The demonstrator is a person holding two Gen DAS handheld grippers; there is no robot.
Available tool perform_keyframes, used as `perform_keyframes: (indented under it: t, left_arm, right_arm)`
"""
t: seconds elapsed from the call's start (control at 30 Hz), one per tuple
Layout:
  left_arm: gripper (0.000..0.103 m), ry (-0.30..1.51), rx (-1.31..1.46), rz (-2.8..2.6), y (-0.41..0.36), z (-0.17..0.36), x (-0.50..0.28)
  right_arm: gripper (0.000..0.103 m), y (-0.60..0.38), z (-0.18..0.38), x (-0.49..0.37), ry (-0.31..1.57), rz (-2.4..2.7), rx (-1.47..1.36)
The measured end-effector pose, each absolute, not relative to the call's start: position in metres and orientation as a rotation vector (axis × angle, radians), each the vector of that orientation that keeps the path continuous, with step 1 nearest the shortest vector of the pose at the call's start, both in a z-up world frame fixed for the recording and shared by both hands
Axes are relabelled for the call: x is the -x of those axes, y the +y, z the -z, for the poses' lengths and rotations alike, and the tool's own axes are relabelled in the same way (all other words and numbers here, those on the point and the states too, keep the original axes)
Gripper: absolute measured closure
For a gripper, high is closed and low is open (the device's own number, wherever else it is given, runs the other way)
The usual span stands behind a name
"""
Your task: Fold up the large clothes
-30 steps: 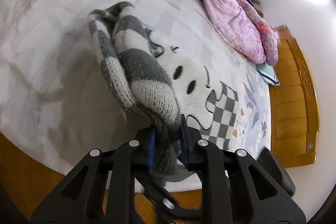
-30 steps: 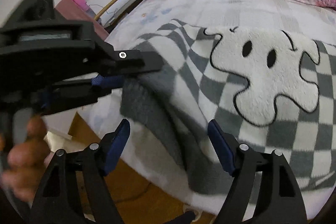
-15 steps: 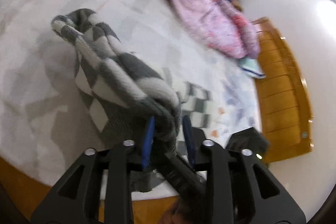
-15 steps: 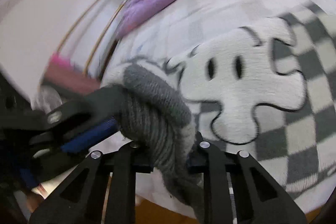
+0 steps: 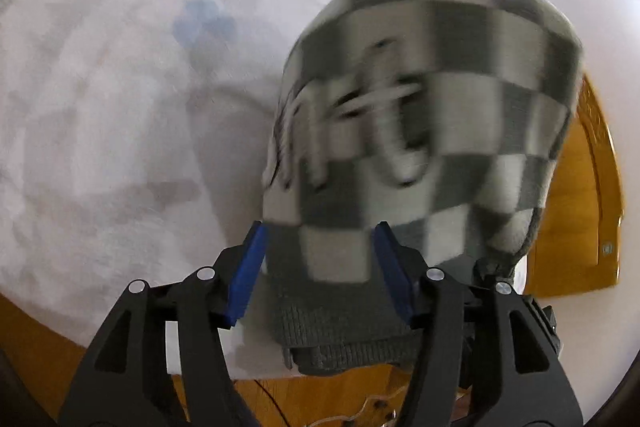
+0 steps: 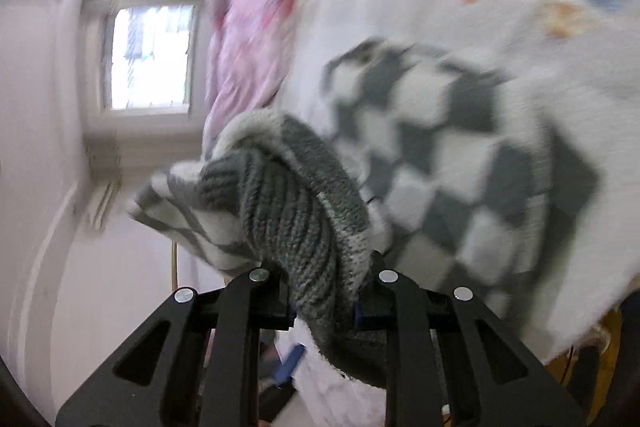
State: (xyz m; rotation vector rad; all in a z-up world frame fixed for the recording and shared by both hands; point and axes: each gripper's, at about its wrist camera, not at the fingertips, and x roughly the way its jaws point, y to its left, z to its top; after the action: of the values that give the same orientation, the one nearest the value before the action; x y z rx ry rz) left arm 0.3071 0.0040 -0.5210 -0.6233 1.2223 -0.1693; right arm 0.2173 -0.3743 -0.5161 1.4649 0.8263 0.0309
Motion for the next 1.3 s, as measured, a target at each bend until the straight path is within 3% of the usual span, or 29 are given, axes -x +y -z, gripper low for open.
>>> perform_keyframes:
  t: [0.17, 0.3, 0.37, 0.63, 0.83, 1.1, 1.3]
  left_arm:
    - [0.034, 1.313, 0.613, 0.141, -0.028, 0.558, -0.305]
    - [0.034, 1.364, 0.532, 0.135, -0.047, 0.573, -0.312]
    - [0.034, 1.360, 0.525, 0.136, -0.051, 0.572, -0.316]
    - [0.034, 1.205, 0.456, 0.147, -0.067, 0.517, -0.340]
    - [0.032, 1.143, 0.383, 0.217, -0.107, 0.485, -0.372]
    - [0.031, 1.182, 0.348, 0.254, -0.137, 0.488, -0.401]
    - [0.031, 1.254, 0.273, 0.213, -0.147, 0.517, -0.431]
  right_arm:
    - [0.085, -0.416, 0.554, -0.193, 0.883, 0.155, -1.483]
    - [0.084, -0.424, 0.589, -0.207, 0.980, 0.198, -1.458]
    - [0.078, -0.430, 0.592, -0.216, 1.007, 0.191, -1.429]
    - [0.066, -0.440, 0.577, -0.234, 1.189, 0.133, -1.288]
    - [0.066, -0.442, 0.533, -0.252, 1.270, 0.106, -1.000]
    - [0.066, -0.441, 0.472, -0.307, 1.110, 0.003, -0.758]
    - [0.066, -0.391, 0.470, -0.387, 1.060, -0.174, -0.627]
